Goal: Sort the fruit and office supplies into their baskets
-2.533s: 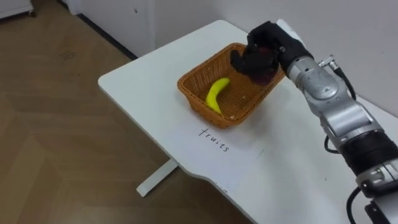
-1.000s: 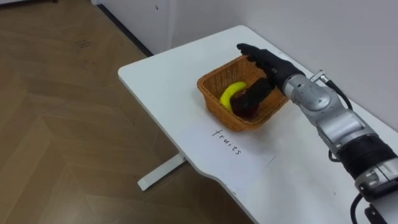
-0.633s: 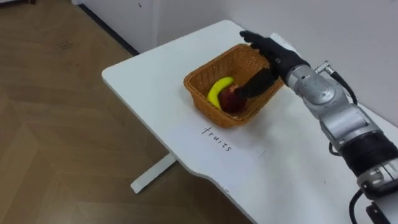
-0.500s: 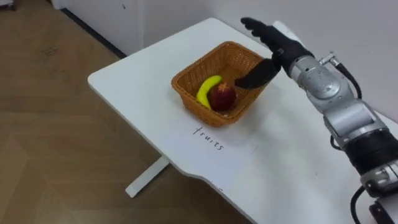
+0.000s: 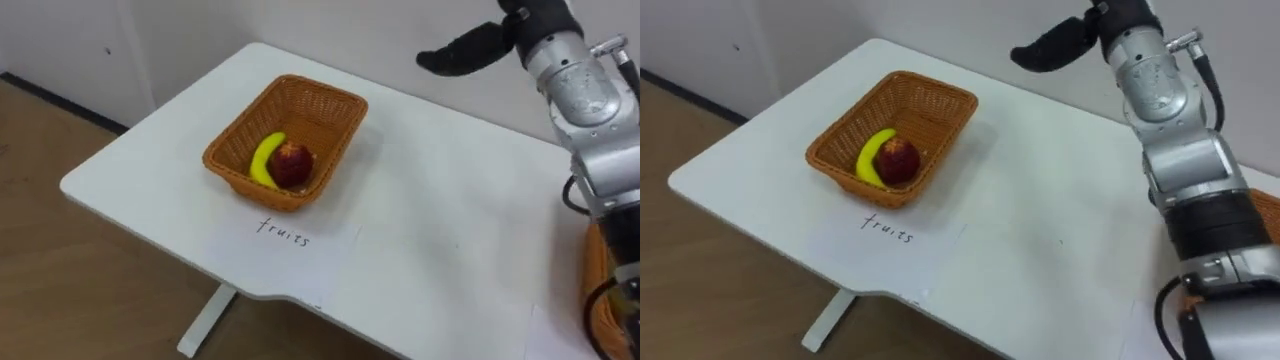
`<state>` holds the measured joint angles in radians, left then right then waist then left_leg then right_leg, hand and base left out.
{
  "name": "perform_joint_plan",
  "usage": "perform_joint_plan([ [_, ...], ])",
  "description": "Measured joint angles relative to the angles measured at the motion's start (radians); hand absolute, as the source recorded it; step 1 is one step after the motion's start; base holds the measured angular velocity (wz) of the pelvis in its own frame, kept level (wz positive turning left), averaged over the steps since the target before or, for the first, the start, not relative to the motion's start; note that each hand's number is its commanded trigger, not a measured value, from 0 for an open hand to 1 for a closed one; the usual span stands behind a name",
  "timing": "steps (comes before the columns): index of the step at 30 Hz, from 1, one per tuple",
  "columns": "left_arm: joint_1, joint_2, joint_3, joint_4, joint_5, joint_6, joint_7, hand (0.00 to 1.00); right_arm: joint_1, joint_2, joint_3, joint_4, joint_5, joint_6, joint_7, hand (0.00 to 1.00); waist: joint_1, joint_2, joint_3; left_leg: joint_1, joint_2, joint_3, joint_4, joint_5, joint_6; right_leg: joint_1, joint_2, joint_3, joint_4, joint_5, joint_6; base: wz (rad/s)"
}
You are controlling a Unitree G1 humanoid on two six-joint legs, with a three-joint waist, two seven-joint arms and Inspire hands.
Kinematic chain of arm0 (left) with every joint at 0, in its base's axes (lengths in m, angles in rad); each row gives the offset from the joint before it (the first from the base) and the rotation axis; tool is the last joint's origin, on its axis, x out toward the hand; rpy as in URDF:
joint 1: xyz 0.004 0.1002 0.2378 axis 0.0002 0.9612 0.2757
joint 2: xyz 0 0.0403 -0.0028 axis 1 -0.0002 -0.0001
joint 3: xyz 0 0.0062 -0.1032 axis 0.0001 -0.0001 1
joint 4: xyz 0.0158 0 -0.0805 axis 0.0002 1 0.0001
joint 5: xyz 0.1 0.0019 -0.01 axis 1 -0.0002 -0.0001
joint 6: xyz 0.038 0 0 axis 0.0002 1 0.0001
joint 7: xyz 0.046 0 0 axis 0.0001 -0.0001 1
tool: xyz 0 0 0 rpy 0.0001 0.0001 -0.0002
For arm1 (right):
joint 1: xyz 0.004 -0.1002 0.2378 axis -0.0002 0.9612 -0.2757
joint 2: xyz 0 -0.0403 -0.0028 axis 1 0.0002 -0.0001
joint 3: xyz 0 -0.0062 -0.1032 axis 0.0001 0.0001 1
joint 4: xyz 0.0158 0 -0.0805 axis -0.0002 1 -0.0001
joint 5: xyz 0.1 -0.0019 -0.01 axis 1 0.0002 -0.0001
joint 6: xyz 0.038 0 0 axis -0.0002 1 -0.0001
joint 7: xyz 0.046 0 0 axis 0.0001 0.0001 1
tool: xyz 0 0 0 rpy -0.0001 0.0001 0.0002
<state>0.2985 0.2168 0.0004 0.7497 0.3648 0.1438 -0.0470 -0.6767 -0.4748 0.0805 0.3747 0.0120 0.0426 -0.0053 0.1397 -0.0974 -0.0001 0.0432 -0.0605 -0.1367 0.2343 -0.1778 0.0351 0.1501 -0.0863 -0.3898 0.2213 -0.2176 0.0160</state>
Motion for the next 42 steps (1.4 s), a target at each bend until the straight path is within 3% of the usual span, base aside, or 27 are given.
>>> perform_joint_plan([
  [6, 0.019, -0.003, 0.037, 0.000, -0.001, -0.001, 0.002, 0.00, 0.018, -0.013, -0.108, -0.115, 0.095, -0.002, -0.073, 0.00, -0.041, 0.021, -0.0015, 0.021, 0.014, 0.060, 0.001, -0.012, 0.006, -0.007, 0.009, 0.059, 0.003, 0.006, -0.001, -0.30],
  [11, 0.017, -0.003, 0.040, 0.042, -0.001, -0.007, 0.036, 0.00, 0.062, -0.050, -0.121, -0.119, 0.170, -0.010, -0.080, 0.00, -0.076, 0.033, -0.0038, 0.050, 0.027, 0.107, -0.013, -0.018, 0.007, -0.005, 0.017, 0.097, 0.002, 0.012, -0.002, -0.30],
  [17, 0.033, -0.003, 0.050, 0.050, 0.000, -0.030, 0.036, 0.00, 0.150, -0.068, -0.201, -0.179, 0.258, -0.013, -0.125, 0.00, -0.121, 0.017, -0.0032, 0.070, 0.049, 0.155, -0.026, -0.025, -0.004, -0.012, 0.037, 0.147, -0.001, 0.018, -0.011, -0.25],
  [20, 0.033, -0.003, 0.066, 0.050, -0.001, -0.042, 0.040, 0.00, 0.187, -0.077, -0.267, -0.198, 0.267, -0.040, -0.189, 0.00, -0.148, 0.013, -0.0040, 0.077, 0.054, 0.176, -0.033, -0.028, -0.008, -0.015, 0.044, 0.171, -0.002, 0.019, -0.013, -0.24],
  [22, 0.030, -0.004, 0.064, 0.063, -0.023, -0.042, 0.056, 0.00, 0.209, -0.083, -0.283, -0.198, 0.295, -0.045, -0.233, 0.00, -0.172, 0.009, -0.0019, 0.093, 0.062, 0.207, -0.047, -0.029, -0.009, -0.016, 0.052, 0.199, -0.001, 0.021, -0.016, -0.37],
  [25, 0.020, -0.006, 0.065, 0.063, -0.024, -0.043, 0.076, 0.00, 0.257, -0.083, -0.336, -0.201, 0.297, -0.046, -0.257, 0.00, -0.219, -0.002, -0.0022, 0.083, 0.068, 0.222, -0.046, -0.031, -0.012, -0.034, 0.057, 0.209, -0.002, 0.025, -0.022, -0.20],
  [30, 0.019, -0.008, 0.072, 0.059, -0.023, -0.062, 0.098, 0.00, 0.368, -0.083, -0.446, -0.246, 0.296, -0.046, -0.358, 0.00, -0.232, 0.000, -0.0045, 0.069, 0.085, 0.279, -0.051, -0.036, -0.019, -0.080, 0.074, 0.253, 0.000, 0.037, -0.031, -0.36],
  [35, 0.056, -0.013, 0.078, 0.063, -0.025, -0.067, 0.131, 0.00, 0.453, -0.083, -0.536, -0.248, 0.333, -0.046, -0.444, 0.00, -0.270, 0.003, -0.0077, 0.073, 0.089, 0.301, -0.061, -0.042, -0.028, -0.086, 0.085, 0.254, 0.000, 0.038, -0.034, -0.18],
  [38, 0.070, -0.013, 0.079, 0.057, -0.027, -0.075, 0.139, 0.00, 0.517, -0.083, -0.599, -0.248, 0.384, -0.065, -0.518, 0.00, -0.274, -0.001, -0.0093, 0.074, 0.098, 0.326, -0.064, -0.043, -0.032, -0.096, 0.095, 0.277, 0.000, 0.040, -0.037, -0.19],
  [42, 0.086, -0.013, 0.079, 0.067, -0.028, -0.087, 0.176, 0.00, 0.616, -0.079, -0.648, -0.222, 0.452, -0.099, -0.613, 0.00, -0.294, -0.007, -0.0035, 0.080, 0.102, 0.330, -0.064, -0.045, -0.036, -0.092, 0.101, 0.287, -0.004, 0.042, -0.040, -0.08],
])
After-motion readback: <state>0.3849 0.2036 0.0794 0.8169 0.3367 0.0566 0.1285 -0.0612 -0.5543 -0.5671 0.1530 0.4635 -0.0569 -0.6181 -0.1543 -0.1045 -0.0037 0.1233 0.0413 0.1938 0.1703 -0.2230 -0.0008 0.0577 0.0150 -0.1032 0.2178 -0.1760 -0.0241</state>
